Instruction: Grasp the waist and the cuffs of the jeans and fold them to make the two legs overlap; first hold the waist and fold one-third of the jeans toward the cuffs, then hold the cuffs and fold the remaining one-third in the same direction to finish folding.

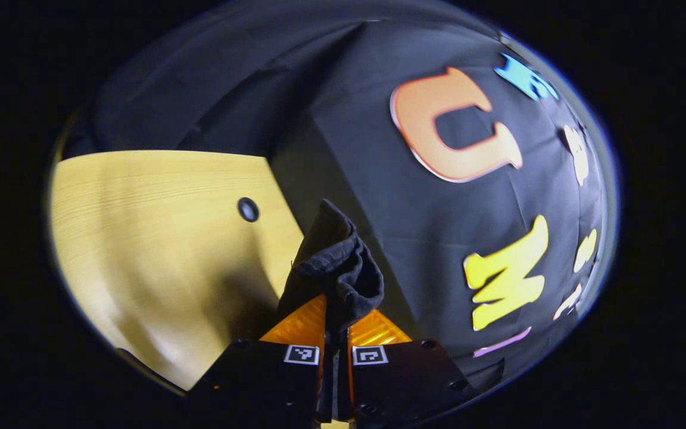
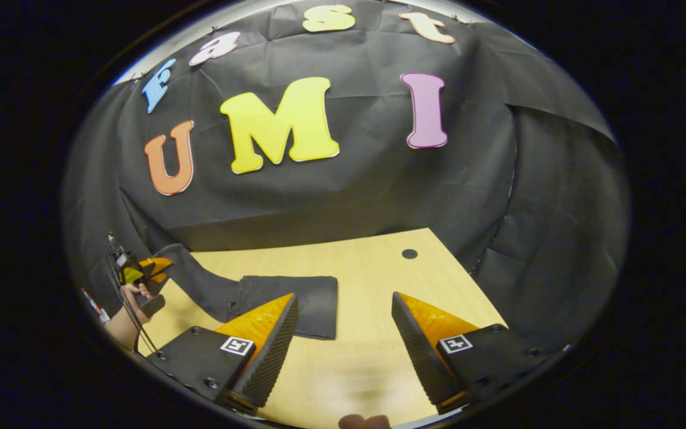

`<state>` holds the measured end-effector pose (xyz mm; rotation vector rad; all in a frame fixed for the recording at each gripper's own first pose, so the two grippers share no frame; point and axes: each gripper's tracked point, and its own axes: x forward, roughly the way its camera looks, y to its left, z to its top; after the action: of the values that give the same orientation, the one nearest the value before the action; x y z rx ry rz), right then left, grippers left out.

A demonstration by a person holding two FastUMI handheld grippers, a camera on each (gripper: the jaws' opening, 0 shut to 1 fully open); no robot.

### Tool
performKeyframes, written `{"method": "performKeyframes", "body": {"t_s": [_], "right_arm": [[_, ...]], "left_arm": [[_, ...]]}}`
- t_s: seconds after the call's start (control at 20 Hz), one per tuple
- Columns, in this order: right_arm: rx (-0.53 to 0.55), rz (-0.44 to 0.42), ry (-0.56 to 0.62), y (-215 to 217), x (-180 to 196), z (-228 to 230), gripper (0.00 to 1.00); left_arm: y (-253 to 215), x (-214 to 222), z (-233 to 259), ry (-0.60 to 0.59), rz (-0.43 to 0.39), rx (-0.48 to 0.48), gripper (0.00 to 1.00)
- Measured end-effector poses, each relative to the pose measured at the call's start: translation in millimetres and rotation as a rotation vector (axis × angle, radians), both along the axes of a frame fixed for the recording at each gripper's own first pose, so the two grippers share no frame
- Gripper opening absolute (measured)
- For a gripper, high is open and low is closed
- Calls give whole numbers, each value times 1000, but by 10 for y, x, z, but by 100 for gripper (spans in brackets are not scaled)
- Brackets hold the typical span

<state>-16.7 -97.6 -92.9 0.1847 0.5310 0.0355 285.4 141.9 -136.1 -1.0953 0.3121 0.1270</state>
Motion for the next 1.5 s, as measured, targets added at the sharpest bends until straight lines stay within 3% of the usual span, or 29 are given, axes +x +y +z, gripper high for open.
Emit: {"method": "performKeyframes", "body": {"t_s": [0.25, 0.45, 0.55, 0.6, 0.65, 1.05, 1.2, 1.25, 1.3, 1.35, 1.4, 1.5], "right_arm": [[18, -56, -10, -277, -169, 44, 95], [22, -116, 11, -559, -331, -39, 93], [34, -147, 32, -681, -415, -122, 97], [38, -160, 42, -730, -459, -165, 93], [40, -169, 54, -771, -500, -221, 97], [58, -177, 110, -879, -494, -420, 97], [37, -152, 114, -850, -450, -420, 93], [28, -145, 115, -834, -437, -427, 97], [22, -138, 116, -819, -431, -426, 93], [18, -133, 116, -803, -430, -425, 93], [19, -129, 118, -786, -428, -422, 97], [19, -124, 117, -757, -414, -410, 93]], "left_arm": [[-1191, -72, 321, -38, -209, 92, 6], [-1953, -66, 60, -10, -344, 176, 6], [-2305, -134, -67, 24, -406, 188, 6], [-2448, -155, -124, 37, -432, 202, 6], [-2576, -164, -189, 49, -454, 225, 6], [-2953, -359, -973, 205, -597, 457, 7], [-2963, -356, -1221, 271, -603, 461, 8], [-2958, -330, -1237, 275, -602, 454, 10], [-2973, -362, -1251, 280, -602, 454, 11], [-2976, -350, -1275, 285, -600, 464, 16], [-2997, -355, -1286, 286, -604, 467, 4], [-3092, -384, -1234, 276, -622, 480, 28]]}}
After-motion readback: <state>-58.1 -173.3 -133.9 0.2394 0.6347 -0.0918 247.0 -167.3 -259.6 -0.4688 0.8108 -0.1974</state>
